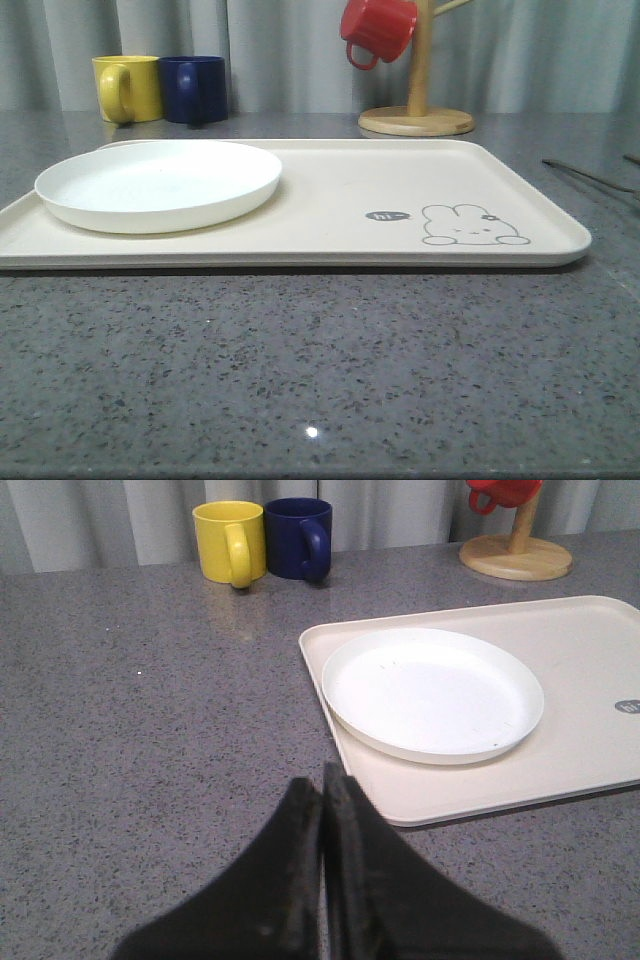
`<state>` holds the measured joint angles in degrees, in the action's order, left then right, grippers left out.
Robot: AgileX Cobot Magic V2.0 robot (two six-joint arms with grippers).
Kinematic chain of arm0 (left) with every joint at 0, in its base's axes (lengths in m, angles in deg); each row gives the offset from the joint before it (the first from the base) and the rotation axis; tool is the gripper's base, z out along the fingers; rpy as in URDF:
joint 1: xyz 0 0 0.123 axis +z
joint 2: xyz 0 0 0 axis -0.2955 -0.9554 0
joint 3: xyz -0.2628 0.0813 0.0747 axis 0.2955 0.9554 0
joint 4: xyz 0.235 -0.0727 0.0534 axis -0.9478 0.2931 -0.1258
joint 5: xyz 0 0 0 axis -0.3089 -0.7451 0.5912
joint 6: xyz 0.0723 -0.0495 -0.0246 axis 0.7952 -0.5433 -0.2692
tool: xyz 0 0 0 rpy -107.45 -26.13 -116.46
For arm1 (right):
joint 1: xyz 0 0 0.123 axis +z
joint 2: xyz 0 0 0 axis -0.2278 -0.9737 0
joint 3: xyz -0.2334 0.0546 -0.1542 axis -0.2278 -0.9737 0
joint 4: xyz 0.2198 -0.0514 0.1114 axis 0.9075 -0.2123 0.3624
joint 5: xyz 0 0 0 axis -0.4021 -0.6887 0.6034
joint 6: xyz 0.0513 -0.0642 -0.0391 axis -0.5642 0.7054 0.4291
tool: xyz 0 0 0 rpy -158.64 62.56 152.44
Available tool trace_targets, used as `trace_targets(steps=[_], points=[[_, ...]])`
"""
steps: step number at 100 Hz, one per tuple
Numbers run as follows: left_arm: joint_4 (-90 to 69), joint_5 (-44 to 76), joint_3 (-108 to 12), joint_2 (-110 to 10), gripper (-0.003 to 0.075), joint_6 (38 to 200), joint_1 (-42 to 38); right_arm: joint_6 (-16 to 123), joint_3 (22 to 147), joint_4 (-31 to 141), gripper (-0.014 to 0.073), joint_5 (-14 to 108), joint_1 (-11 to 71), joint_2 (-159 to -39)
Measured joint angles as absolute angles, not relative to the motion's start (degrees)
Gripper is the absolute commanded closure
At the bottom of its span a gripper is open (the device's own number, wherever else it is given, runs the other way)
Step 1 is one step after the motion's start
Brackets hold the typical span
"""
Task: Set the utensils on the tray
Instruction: 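Grasp the steel fork with the right gripper and lift it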
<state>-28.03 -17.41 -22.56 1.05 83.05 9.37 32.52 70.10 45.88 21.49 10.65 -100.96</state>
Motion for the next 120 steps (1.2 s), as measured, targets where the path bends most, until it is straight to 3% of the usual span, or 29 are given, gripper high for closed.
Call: trace_targets(steps=[49, 66, 99, 108, 120], points=[[-28.03, -17.41, -22.56, 1.05, 0.0739, 83.05, 9.37, 32.52, 99.07, 46.21, 0.0207, 0.94, 15.69, -131.57], [-28.03, -17.41, -22.56, 1.05, 0.0739, 83.05, 9.37, 32.52, 104.2, 46.42, 0.0279, -1.67, 15.81, -138.23], [-28.03, -17.41, -22.56, 1.05, 0.0739, 83.05, 9.37, 32.52, 106.96, 46.42, 0.0287, -2.05, 15.81, -143.48], [-28.03, -17.41, -22.56, 1.05, 0.0739, 83.05, 9.37, 32.52, 106.96, 46.54, 0.0355, -2.05, 15.81, -143.64], [-28.03, -17.41, -22.56, 1.05, 0.0739, 83.05, 9.37, 32.52, 107.18, 47.04, 0.0519, -2.05, 15.81, -143.64]])
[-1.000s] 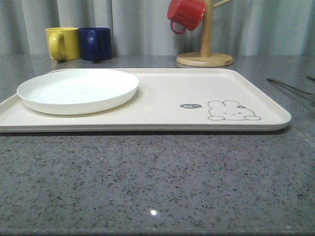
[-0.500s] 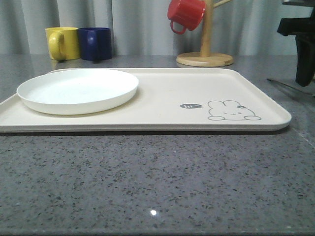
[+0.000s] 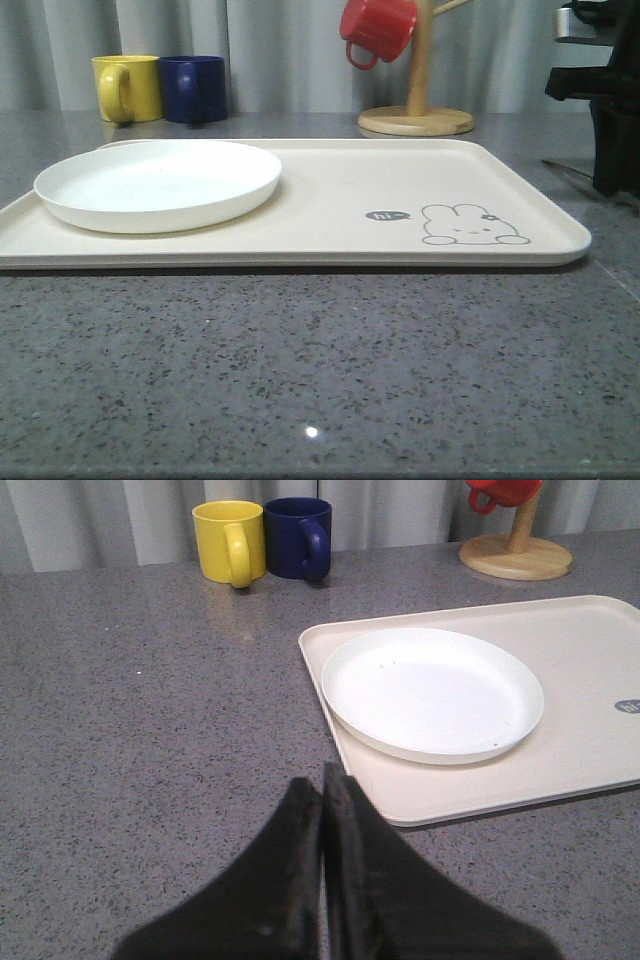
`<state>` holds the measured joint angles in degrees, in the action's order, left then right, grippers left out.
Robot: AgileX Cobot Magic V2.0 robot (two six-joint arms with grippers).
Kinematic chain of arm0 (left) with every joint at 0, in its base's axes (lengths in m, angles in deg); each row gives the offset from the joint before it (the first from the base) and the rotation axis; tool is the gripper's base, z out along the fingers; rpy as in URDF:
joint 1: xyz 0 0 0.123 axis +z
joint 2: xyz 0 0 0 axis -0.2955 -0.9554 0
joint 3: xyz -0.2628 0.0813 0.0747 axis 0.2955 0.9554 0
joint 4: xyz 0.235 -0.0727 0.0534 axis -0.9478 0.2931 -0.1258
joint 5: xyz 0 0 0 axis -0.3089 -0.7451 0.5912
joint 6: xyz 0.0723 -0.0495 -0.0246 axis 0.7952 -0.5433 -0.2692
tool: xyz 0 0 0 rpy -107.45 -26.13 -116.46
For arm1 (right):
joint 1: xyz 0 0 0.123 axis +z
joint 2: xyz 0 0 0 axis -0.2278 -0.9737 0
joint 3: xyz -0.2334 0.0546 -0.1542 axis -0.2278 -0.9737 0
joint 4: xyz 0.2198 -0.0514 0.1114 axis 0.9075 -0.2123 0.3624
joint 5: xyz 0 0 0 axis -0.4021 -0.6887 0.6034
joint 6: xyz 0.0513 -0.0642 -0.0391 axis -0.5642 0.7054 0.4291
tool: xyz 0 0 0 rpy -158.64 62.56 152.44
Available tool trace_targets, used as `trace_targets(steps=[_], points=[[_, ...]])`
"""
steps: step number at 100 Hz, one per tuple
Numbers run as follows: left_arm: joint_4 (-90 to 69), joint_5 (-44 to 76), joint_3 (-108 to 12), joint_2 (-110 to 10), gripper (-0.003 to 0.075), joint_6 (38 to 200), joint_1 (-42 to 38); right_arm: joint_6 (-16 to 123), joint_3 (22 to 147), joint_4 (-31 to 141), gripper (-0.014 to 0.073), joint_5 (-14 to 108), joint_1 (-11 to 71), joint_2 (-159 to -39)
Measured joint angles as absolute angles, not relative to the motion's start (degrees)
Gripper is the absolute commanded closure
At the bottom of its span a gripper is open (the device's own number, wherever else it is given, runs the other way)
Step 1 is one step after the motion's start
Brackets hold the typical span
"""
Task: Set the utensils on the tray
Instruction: 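Grasp the steel fork with the right gripper and lift it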
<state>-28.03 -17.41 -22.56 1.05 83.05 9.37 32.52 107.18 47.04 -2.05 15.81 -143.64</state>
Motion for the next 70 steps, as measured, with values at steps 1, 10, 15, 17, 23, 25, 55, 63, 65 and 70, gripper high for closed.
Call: trace_targets(steps=[1, 10, 15, 17, 23, 25, 55, 63, 65, 70], points=[[-28.03, -17.41, -22.56, 1.05, 0.0739, 83.05, 9.37, 32.52, 107.17, 47.16, 0.0539, -2.05, 15.81, -143.64], [-28.03, -17.41, -22.56, 1.05, 0.0739, 83.05, 9.37, 32.52, 107.17, 47.93, 0.0655, -2.05, 15.81, -143.64], [-28.03, -17.41, -22.56, 1.05, 0.0739, 83.05, 9.37, 32.52, 107.17, 48.32, 0.0677, -2.05, 15.81, -143.64], [-28.03, -17.41, -22.56, 1.05, 0.0739, 83.05, 9.37, 32.52, 107.21, 48.32, 0.0671, -2.05, 15.81, -143.64], [-28.03, -17.41, -22.56, 1.05, 0.0739, 83.05, 9.37, 32.52, 107.21, 48.55, 0.067, -2.05, 15.81, -143.64], [-28.03, -17.41, -22.56, 1.05, 0.0739, 83.05, 9.37, 32.52, 107.21, 48.55, 0.067, -2.05, 15.81, -143.64], [-28.03, -17.41, -22.56, 1.05, 0.0739, 83.05, 9.37, 32.52, 112.22, 48.68, 0.067, -5.82, 17.58, -141.94], [-28.03, -17.41, -22.56, 1.05, 0.0739, 83.05, 9.37, 32.52, 114.18, 48.68, 0.0667, -7.69, 20.12, -140.78], [-28.03, -17.41, -22.56, 1.05, 0.0739, 83.05, 9.37, 32.25, 114.68, 48.68, 0.0666, -8.2, 20.99, -140.48], [-28.03, -17.41, -22.56, 1.05, 0.0739, 83.05, 9.37, 31.21, 115.62, 48.68, 0.0666, -8.85, 23.26, -140.21]])
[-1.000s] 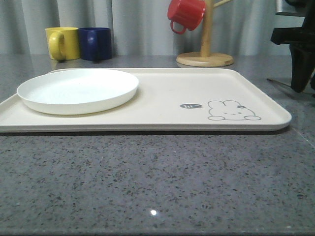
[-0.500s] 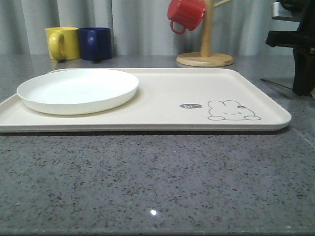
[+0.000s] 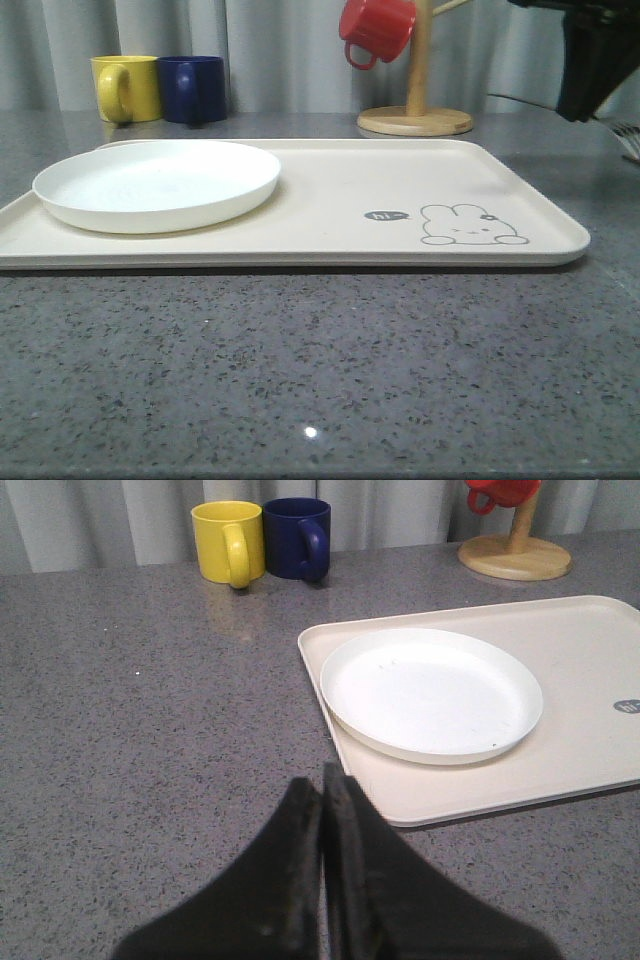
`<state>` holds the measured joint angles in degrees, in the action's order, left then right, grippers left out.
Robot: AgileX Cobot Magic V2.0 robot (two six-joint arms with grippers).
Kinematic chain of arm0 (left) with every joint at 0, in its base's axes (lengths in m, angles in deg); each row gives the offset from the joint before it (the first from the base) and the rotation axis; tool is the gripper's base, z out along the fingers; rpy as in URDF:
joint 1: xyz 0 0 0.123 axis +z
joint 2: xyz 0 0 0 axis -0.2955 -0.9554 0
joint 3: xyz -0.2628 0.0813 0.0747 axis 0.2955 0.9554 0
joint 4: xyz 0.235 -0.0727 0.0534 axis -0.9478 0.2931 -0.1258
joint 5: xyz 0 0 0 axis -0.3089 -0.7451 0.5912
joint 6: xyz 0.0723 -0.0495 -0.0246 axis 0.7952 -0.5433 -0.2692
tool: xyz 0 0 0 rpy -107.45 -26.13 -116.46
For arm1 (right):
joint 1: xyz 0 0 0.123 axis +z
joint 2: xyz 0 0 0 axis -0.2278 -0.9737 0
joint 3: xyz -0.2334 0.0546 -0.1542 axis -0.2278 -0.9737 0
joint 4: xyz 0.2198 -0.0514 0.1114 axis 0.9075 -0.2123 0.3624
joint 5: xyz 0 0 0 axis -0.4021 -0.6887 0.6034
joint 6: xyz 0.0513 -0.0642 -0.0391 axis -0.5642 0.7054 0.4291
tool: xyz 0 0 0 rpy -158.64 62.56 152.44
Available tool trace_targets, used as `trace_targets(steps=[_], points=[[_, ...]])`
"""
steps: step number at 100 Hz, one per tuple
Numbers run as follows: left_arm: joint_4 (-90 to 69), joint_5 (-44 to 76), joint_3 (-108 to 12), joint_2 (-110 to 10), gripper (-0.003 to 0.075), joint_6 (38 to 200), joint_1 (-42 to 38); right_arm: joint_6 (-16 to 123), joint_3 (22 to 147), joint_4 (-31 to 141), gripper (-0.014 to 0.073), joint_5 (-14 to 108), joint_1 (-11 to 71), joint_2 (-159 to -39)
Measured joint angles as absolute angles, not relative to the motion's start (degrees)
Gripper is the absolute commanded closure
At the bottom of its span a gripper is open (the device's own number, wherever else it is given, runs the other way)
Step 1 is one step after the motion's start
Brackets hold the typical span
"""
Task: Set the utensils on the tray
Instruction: 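Grasp the steel fork with the right gripper and lift it, then lower the fork onto the tray beside the plate and release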
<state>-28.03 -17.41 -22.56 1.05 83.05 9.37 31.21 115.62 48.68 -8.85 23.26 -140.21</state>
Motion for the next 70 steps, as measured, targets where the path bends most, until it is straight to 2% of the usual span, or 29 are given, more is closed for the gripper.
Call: trace_targets(steps=[17, 36, 51, 70], points=[[-28.03, -17.41, -22.56, 1.05, 0.0739, 83.05, 9.37, 24.8, 116.26, 48.68, 0.0666, -8.68, 32.18, -140.19], [-28.03, -17.41, -22.56, 1.05, 0.0739, 83.05, 9.37, 13.02, 116.36, 48.93, 0.0666, -2.4, 40.02, -143.18], [-28.03, -17.41, -22.56, 1.05, 0.0739, 83.05, 9.37, 3.93, 116.36, 48.93, 0.0666, 3.71, 42.56, -146.26], [-28.03, -17.41, -22.56, 1.05, 0.0739, 83.05, 9.37, -0.18, 116.36, 48.68, 0.0665, 4.56, 43.1, -149.25]])
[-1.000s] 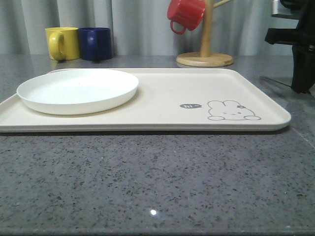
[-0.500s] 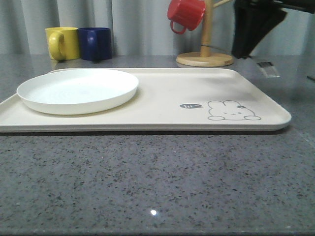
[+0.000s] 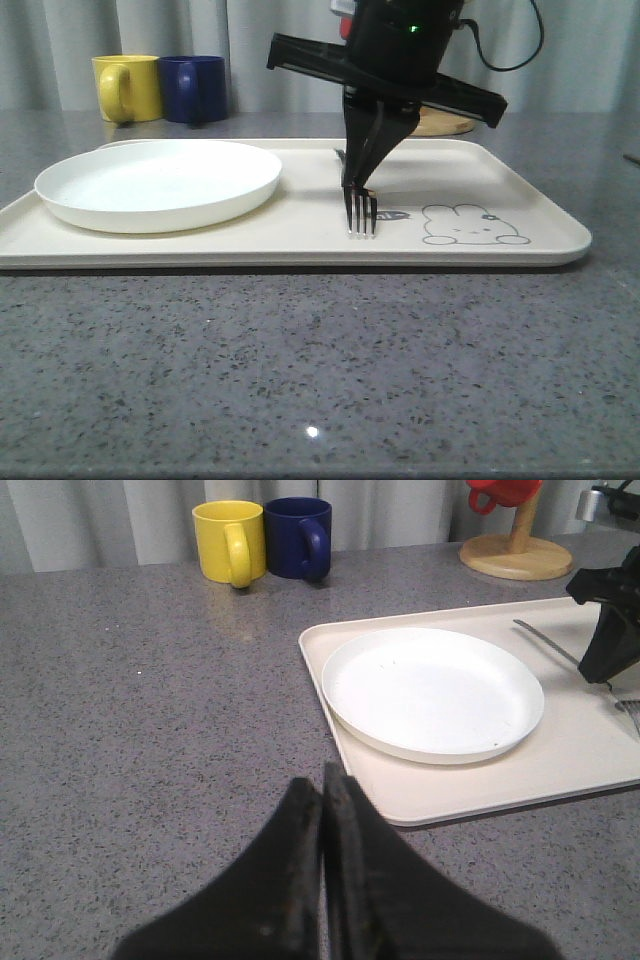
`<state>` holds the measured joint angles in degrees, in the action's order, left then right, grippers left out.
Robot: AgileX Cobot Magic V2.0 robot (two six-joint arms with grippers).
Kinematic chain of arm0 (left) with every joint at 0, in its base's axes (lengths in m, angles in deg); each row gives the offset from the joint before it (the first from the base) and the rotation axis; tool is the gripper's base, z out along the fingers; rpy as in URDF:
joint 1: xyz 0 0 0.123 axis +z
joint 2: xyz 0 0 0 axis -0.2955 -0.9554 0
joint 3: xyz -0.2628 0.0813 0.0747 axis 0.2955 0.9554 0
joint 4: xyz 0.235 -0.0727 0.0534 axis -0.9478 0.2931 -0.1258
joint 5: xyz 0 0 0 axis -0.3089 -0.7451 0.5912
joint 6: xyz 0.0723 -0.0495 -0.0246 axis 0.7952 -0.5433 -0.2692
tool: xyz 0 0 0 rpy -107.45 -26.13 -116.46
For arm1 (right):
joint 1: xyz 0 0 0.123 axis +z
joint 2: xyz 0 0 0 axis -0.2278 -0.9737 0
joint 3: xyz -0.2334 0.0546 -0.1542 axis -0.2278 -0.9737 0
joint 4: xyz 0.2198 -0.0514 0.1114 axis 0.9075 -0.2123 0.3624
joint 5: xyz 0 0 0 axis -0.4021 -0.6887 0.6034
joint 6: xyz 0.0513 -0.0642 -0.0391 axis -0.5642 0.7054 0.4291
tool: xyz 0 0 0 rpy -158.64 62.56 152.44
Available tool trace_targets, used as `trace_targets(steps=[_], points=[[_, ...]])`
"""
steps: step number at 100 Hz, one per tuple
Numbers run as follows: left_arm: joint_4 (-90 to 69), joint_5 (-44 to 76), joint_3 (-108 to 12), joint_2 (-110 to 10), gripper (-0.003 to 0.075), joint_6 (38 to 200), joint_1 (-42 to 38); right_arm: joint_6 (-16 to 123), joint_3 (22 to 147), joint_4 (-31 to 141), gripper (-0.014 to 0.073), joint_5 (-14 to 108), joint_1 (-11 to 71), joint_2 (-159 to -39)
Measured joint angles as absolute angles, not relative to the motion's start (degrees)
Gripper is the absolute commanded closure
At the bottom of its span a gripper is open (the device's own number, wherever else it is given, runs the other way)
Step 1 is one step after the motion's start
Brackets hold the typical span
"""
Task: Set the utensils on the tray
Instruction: 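Lower the fork onto the tray beside the plate and release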
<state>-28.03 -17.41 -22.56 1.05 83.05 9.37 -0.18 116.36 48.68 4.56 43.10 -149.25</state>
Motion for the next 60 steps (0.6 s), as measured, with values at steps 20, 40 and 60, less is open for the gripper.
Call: trace_targets(steps=[20, 40, 60], points=[[-28.03, -17.41, -22.56, 1.05, 0.0739, 83.05, 9.37, -1.37, 116.36, 47.62, 0.0545, 4.92, 43.1, -149.41], [-28.03, -17.41, -22.56, 1.05, 0.0739, 83.05, 9.37, -1.59, 116.36, 47.52, 0.0225, 5.01, 43.1, -149.41], [-28.03, -17.41, -22.56, 1.05, 0.0739, 83.05, 9.37, -1.59, 116.7, 47.27, 0.0204, 4.58, 43.1, -149.41]])
